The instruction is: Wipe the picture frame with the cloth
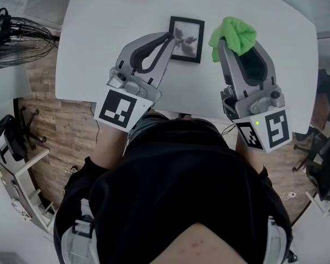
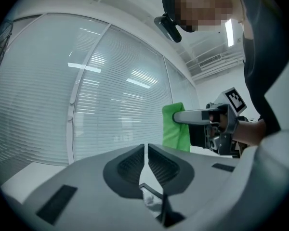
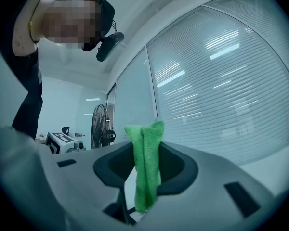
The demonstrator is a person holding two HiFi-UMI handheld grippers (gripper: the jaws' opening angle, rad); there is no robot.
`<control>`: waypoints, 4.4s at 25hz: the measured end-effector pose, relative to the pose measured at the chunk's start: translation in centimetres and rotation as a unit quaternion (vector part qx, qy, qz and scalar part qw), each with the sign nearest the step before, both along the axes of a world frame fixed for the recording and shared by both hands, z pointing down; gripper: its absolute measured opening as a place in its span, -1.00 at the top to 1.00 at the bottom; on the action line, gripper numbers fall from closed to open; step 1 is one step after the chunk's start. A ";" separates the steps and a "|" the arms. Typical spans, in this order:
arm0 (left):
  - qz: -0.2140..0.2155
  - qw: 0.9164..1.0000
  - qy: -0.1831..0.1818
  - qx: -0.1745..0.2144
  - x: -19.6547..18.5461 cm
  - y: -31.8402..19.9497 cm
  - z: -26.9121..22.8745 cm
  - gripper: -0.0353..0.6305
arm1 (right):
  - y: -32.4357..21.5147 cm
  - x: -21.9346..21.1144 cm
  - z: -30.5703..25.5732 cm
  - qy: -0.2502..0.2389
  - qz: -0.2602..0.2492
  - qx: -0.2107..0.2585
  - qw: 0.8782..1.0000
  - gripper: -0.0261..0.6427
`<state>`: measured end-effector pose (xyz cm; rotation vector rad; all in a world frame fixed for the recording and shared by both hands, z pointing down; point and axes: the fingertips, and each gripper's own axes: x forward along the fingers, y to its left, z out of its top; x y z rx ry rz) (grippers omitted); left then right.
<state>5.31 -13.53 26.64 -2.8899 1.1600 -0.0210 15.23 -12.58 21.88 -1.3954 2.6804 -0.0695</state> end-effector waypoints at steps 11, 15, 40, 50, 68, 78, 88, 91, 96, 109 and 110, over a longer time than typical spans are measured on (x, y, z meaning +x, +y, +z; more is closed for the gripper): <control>0.023 0.998 -0.035 -0.049 0.9 -0.2 4.7 0.41 | -0.2 -0.1 0.4 0.002 -0.006 -0.006 1.000 0.56; 0.040 0.994 -0.060 -0.077 1.4 0.0 7.0 0.29 | -0.3 -0.1 0.6 0.002 -0.006 -0.008 1.000 0.56; 0.055 0.970 -0.160 -0.174 1.1 -0.7 16.4 0.06 | -0.3 -1.5 1.3 0.007 -0.006 -0.019 1.000 0.56; 0.071 0.958 -0.189 -0.204 1.8 -0.5 18.4 0.02 | 0.1 -2.1 1.4 0.006 -0.015 -0.022 1.000 0.56; 0.065 0.941 -0.221 -0.248 1.8 -0.5 20.4 -0.03 | 0.4 -1.1 2.3 0.006 0.003 -0.028 1.000 0.56; 0.064 0.940 -0.223 -0.248 1.5 -0.7 20.6 -0.04 | -0.9 -0.6 3.8 0.019 0.013 -0.042 0.999 0.56; 0.064 0.940 -0.224 -0.248 1.7 -0.7 20.5 -0.04 | -5.7 1.8 10.2 0.186 0.028 -0.066 0.980 0.56; 0.064 0.940 -0.224 -0.248 1.7 -0.7 20.5 -0.04 | -6.9 1.6 12.7 0.251 0.014 -0.080 0.965 0.56; 0.064 0.940 -0.226 -0.248 1.6 -0.7 20.7 -0.04 | -9.0 1.4 17.0 0.378 -0.012 -0.093 0.921 0.56; 0.063 0.939 -0.228 -0.251 1.6 -0.7 20.7 -0.04 | -12.0 0.8 23.7 0.508 -0.068 -0.122 0.850 0.56; 0.063 0.939 -0.228 -0.251 1.6 -0.6 20.7 -0.04 | -12.0 0.6 23.9 0.514 -0.072 -0.122 0.846 0.56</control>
